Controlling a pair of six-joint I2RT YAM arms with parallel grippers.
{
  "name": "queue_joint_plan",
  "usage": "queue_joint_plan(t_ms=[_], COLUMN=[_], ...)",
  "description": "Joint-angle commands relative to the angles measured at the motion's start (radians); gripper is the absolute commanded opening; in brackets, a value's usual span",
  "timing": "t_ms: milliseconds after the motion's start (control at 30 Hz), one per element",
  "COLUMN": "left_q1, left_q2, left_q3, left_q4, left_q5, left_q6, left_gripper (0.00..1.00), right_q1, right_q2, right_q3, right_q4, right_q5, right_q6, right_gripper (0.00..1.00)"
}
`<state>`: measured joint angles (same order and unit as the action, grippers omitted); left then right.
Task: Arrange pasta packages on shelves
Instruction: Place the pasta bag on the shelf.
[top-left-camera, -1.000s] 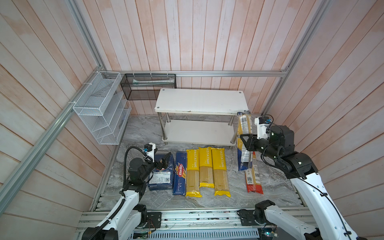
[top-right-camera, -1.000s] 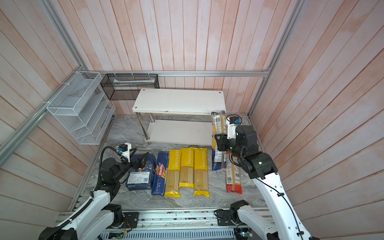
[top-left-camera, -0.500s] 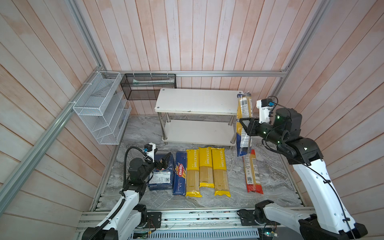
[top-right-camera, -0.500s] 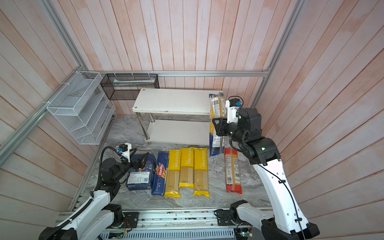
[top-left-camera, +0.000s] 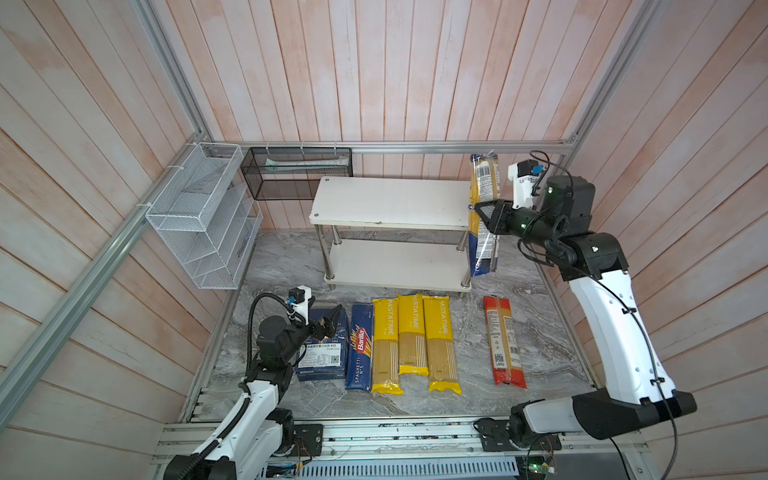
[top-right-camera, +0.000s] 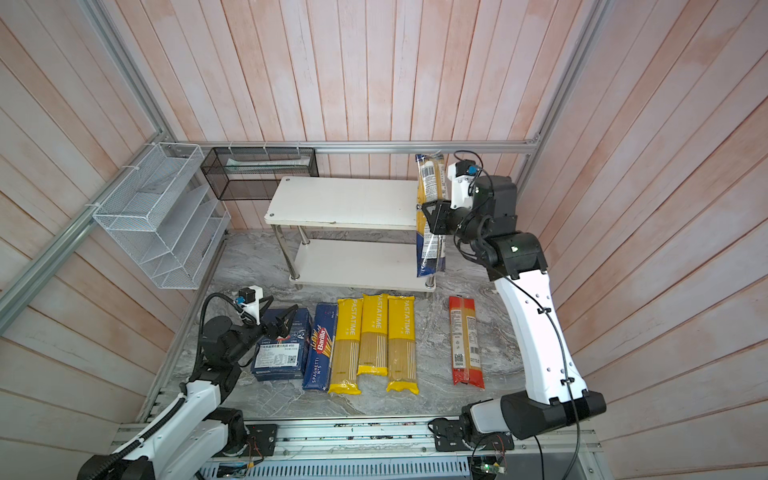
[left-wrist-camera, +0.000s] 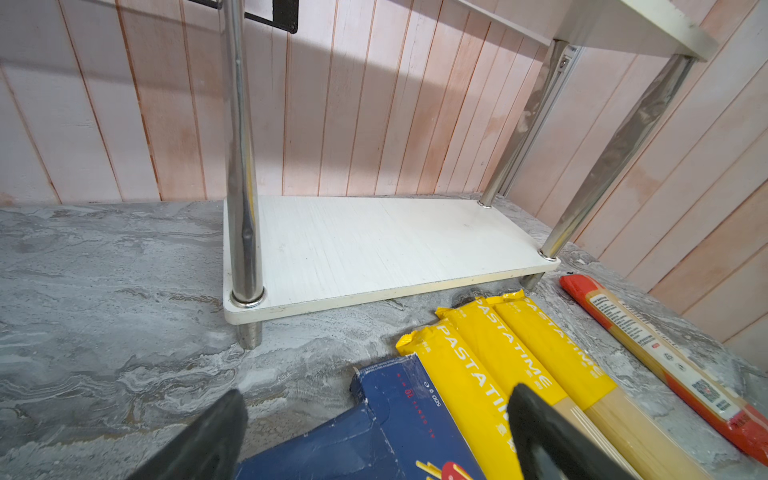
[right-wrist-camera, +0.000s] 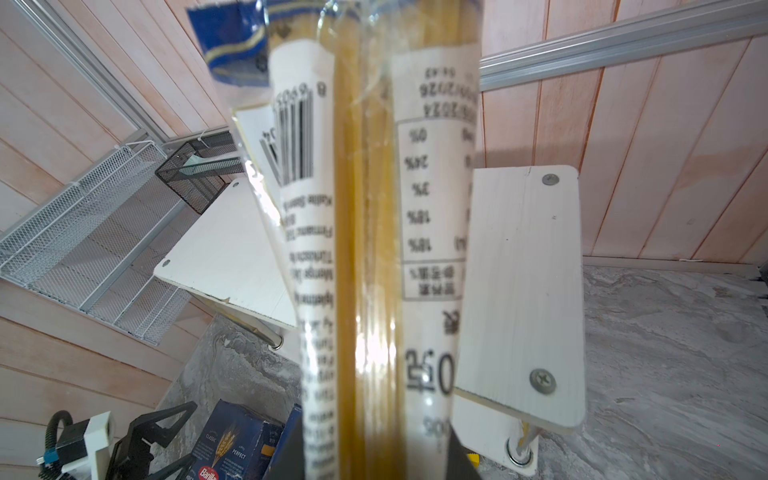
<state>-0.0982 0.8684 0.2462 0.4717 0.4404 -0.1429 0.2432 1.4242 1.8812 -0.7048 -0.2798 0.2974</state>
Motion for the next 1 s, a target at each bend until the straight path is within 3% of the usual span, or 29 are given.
queue_joint_plan(t_ms=[0,400,967], left_q1=[0.006,0.006,0.006], left_q2=[-0.013,-0.007,-0.019], left_q3=[-0.016,-0.012,-0.019], left_q4=[0.027,0.027,0.029], left_q5=[0.011,0.015,0.0], left_q6=[0.002,0.003,-0.002], left_gripper=[1.0,1.0,1.0], right_q1=[-0.039,-0.068,-0.107], right_q2=[0.02,0.138,0.232], right_q3=[0.105,0.243,0.321], right_q4=[0.126,0.104,0.052], right_q5=[-0.096,-0.17,-0.171], right_q6=[0.021,0.028,0.103], right_gripper=[0.0,0.0,0.0])
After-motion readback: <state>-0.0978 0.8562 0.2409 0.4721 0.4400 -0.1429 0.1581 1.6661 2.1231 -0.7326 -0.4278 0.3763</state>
